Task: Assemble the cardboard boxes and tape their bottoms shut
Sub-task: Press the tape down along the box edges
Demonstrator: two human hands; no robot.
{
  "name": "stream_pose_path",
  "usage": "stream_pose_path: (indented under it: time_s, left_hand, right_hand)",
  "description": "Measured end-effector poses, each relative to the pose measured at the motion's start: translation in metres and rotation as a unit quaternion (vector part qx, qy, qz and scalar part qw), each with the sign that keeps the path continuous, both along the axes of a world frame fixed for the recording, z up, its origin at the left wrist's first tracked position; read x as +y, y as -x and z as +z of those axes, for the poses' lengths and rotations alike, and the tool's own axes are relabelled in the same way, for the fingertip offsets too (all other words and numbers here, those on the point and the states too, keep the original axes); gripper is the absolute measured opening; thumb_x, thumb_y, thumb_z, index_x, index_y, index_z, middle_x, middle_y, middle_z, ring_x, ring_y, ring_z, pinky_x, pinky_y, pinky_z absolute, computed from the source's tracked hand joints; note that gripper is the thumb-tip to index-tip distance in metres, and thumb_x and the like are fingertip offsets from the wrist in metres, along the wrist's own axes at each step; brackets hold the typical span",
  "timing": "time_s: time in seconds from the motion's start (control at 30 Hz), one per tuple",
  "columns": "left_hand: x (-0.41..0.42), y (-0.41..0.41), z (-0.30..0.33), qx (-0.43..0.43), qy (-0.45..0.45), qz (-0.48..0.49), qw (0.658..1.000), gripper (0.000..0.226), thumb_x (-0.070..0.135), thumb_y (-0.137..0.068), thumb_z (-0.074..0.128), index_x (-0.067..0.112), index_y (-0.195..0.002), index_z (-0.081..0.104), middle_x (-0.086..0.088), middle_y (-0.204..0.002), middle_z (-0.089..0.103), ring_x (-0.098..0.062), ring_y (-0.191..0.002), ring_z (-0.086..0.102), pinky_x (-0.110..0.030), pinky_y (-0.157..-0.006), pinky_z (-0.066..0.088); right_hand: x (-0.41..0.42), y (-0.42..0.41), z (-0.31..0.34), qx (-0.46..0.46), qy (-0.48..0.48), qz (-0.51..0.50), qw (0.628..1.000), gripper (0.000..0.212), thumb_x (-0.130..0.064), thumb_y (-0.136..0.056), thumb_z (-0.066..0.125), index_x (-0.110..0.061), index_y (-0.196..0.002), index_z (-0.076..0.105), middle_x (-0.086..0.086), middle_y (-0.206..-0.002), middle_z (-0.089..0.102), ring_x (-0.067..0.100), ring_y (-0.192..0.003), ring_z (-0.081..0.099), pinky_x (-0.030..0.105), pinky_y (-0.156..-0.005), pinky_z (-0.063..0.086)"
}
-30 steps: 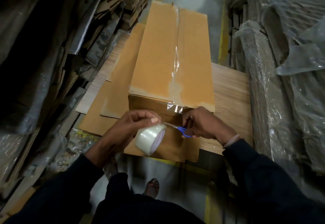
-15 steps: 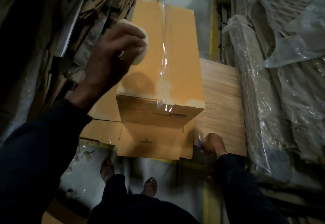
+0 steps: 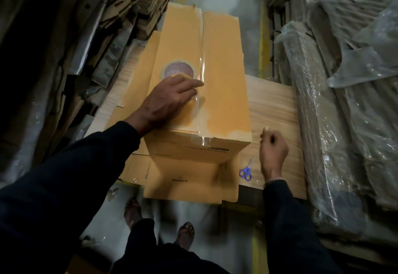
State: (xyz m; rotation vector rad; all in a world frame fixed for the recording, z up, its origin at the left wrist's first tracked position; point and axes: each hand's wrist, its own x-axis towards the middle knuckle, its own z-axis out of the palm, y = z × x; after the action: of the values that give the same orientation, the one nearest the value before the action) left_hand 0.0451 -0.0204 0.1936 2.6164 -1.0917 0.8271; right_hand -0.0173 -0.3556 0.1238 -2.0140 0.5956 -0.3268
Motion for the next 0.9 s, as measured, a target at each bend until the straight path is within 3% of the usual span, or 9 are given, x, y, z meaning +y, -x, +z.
stream_pose_path:
  time_s: [0.07, 0.17, 0.23, 0.33, 0.43, 0.6, 0.7, 0.77, 0.9]
  left_hand:
    - [-0.001, 0.000, 0.000, -0.001, 0.007, -0.001, 1.000, 0.018, 0.011, -0.108, 0.055, 0.002, -0.111, 0.071, -0.011, -0.141, 0.065, -0.029, -0.110, 0.053, -0.045, -0.085, 0.047]
    - [0.000, -0.001, -0.001, -0.002, 0.016, -0.002, 1.000, 0.016, 0.010, -0.108, 0.057, 0.002, -0.110, 0.071, -0.011, -0.141, 0.065, -0.030, -0.108, 0.055, -0.047, -0.085, 0.049]
    - [0.000, 0.000, -0.002, -0.008, 0.019, -0.005, 1.000, 0.015, 0.009, -0.106, 0.058, 0.001, -0.109, 0.071, -0.012, -0.140, 0.066, -0.030, -0.107, 0.055, -0.047, -0.083, 0.050]
    - [0.001, 0.000, -0.004, -0.011, 0.016, -0.009, 1.000, 0.015, 0.008, -0.106, 0.059, 0.000, -0.109, 0.071, -0.012, -0.139, 0.066, -0.029, -0.107, 0.055, -0.046, -0.084, 0.050]
    - [0.003, 0.002, -0.005, -0.015, 0.006, -0.010, 1.000, 0.016, 0.009, -0.108, 0.057, 0.001, -0.110, 0.070, -0.012, -0.139, 0.066, -0.031, -0.104, 0.059, -0.046, -0.084, 0.050]
    - [0.003, 0.000, -0.006, -0.008, -0.010, -0.017, 1.000, 0.017, 0.009, -0.109, 0.056, 0.000, -0.110, 0.070, -0.011, -0.141, 0.065, -0.033, -0.105, 0.062, -0.046, -0.086, 0.050]
    - [0.003, 0.001, -0.006, 0.000, -0.008, -0.010, 1.000, 0.019, 0.009, -0.109, 0.054, 0.000, -0.113, 0.070, -0.013, -0.142, 0.065, -0.034, -0.108, 0.063, -0.048, -0.087, 0.052]
    - [0.003, 0.001, -0.006, -0.003, -0.007, -0.005, 1.000, 0.019, 0.010, -0.108, 0.055, -0.001, -0.113, 0.070, -0.013, -0.141, 0.065, -0.034, -0.107, 0.062, -0.048, -0.086, 0.052]
    - [0.000, 0.001, -0.003, -0.005, 0.000, -0.005, 1.000, 0.020, 0.010, -0.108, 0.055, -0.001, -0.113, 0.070, -0.013, -0.140, 0.066, -0.034, -0.108, 0.063, -0.049, -0.085, 0.052]
  right_hand:
    - [0.028, 0.001, 0.061, -0.120, 0.018, 0.131, 0.984, 0.038, -0.033, -0.104, 0.067, -0.007, -0.079, 0.055, 0.005, -0.074, 0.052, 0.009, -0.069, 0.045, 0.022, -0.062, 0.040]
    - [0.074, 0.000, 0.099, -0.138, 0.104, 0.375, 0.911, 0.043, -0.044, -0.091, 0.080, -0.014, -0.076, 0.053, -0.001, -0.072, 0.051, 0.014, -0.066, 0.046, 0.024, -0.060, 0.038]
    - [0.098, -0.003, 0.092, -0.136, 0.211, 0.467, 0.848, 0.050, -0.059, -0.087, 0.078, -0.020, -0.073, 0.049, -0.009, -0.070, 0.048, 0.014, -0.064, 0.045, 0.026, -0.059, 0.036]
    - [0.110, -0.006, 0.063, -0.198, 0.381, 0.478, 0.766, 0.051, -0.064, -0.095, 0.064, -0.017, -0.078, 0.053, -0.001, -0.073, 0.051, 0.020, -0.065, 0.047, 0.036, -0.062, 0.041]
    - [0.106, -0.006, 0.047, -0.254, 0.451, 0.457, 0.723, 0.045, -0.056, -0.102, 0.060, -0.013, -0.089, 0.056, 0.007, -0.081, 0.055, 0.024, -0.070, 0.048, 0.039, -0.066, 0.040]
    - [0.094, -0.008, 0.048, -0.232, 0.415, 0.514, 0.714, 0.036, -0.049, -0.101, 0.060, -0.017, -0.093, 0.047, 0.004, -0.088, 0.050, 0.021, -0.076, 0.040, 0.038, -0.070, 0.040]
    - [0.087, -0.009, 0.060, -0.162, 0.300, 0.557, 0.757, 0.042, -0.051, -0.093, 0.073, -0.019, -0.087, 0.045, -0.005, -0.085, 0.045, 0.017, -0.077, 0.038, 0.029, -0.071, 0.035]
    - [0.084, -0.013, 0.065, -0.143, 0.225, 0.564, 0.781, 0.039, -0.041, -0.093, 0.077, -0.018, -0.085, 0.047, -0.006, -0.082, 0.047, 0.017, -0.076, 0.040, 0.025, -0.068, 0.032]
    - [0.079, -0.016, 0.064, -0.142, 0.255, 0.589, 0.753, 0.026, -0.020, -0.095, 0.074, -0.016, -0.090, 0.049, -0.004, -0.088, 0.049, 0.018, -0.080, 0.041, 0.021, -0.073, 0.031]
